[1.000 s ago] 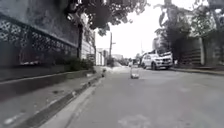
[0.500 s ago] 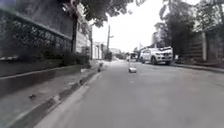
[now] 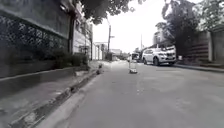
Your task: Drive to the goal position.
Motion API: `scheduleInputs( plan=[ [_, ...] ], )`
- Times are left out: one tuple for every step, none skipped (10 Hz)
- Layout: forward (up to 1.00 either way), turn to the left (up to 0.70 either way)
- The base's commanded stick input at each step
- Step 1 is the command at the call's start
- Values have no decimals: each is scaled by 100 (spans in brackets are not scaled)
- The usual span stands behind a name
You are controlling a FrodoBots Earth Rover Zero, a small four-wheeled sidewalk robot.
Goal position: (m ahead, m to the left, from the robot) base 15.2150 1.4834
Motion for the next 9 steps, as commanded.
scheduleInputs(
  plan=[
    [100,0],
    [100,0],
    [100,0],
    [100,0],
    [100,-8],
    [100,-31],
    [100,-37],
    [100,-33],
    [100,-2]
  ],
)
